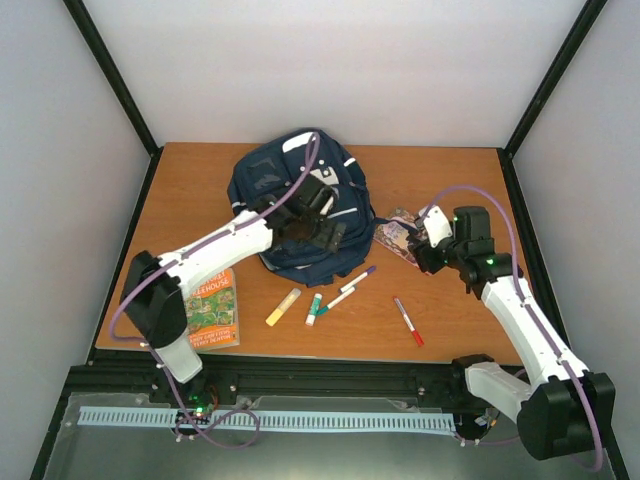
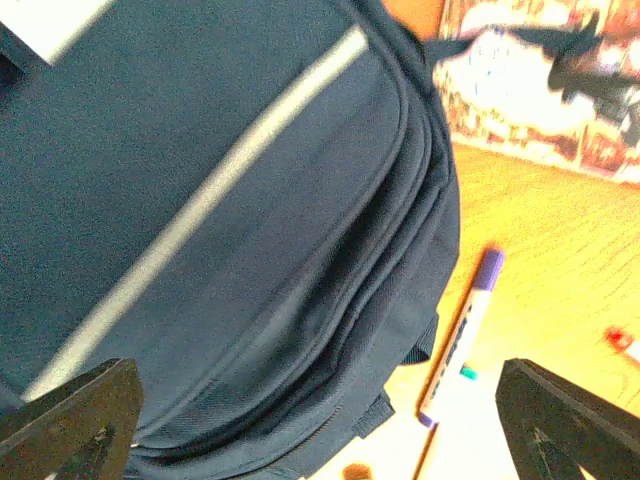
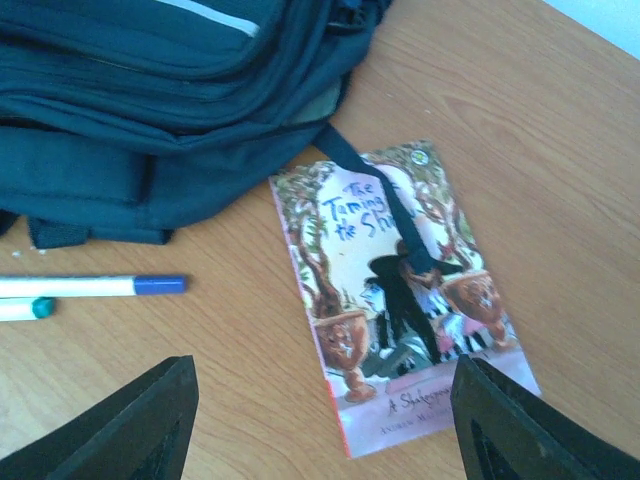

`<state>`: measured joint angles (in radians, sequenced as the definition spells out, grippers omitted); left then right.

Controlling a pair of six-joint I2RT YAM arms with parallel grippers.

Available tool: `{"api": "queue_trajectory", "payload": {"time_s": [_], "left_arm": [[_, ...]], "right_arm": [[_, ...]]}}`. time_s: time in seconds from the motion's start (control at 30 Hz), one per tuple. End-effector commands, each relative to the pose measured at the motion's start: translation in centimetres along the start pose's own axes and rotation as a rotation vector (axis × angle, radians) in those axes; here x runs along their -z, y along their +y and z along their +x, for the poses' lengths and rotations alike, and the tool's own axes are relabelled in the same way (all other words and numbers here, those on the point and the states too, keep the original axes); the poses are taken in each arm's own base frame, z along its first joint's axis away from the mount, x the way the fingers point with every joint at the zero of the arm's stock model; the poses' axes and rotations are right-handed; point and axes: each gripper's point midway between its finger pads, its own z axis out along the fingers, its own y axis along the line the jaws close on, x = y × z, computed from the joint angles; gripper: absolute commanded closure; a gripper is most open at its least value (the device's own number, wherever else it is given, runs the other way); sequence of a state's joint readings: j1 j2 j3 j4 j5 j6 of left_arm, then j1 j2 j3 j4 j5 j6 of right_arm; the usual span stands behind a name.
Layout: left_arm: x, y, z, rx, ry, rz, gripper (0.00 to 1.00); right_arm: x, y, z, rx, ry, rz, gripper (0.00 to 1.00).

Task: Pack the student bag
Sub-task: Place the book in the student bag, then adjust the book at the center of the board.

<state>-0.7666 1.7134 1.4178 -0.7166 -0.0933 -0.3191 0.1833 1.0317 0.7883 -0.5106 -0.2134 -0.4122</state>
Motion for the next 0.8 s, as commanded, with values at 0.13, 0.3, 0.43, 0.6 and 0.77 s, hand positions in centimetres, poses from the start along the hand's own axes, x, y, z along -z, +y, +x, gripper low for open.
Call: {"api": "queue_trajectory", "payload": {"time_s": [0.13,0.3,0.43,0.6,0.77], "left_arm": [[5.7,-0.5,-4.0,-0.015,-0.144,-0.017,0.00],[6.2,-3.9,-4.9,-0.018,-0.240,0.162,0.00],[7.7,-6.5,-7.6,-0.042,-0.310,0.167,0.00],[5.4,-7.7,-10.3,0.013,-0.217,0.060,0.00],[-0.5,-6.9,-11.1,0.066,-0.142,-0.070,0.00]], "right_arm": [[0.6,-4.6,-0.7,-0.092,0.011,0.071,0.27],[-1.5,-8.2,0.5,-0.228,0.086,-0.007,0.27],[-3.7,-10.9,1.5,-0.258,0.149,-0.019,0.28],[-7.1,-13.3,2.6,-0.260,0.228,-0.009,0.30],[-10.1,-14.7,3.6,-0.269,0.277,-0.019,0.33]]}}
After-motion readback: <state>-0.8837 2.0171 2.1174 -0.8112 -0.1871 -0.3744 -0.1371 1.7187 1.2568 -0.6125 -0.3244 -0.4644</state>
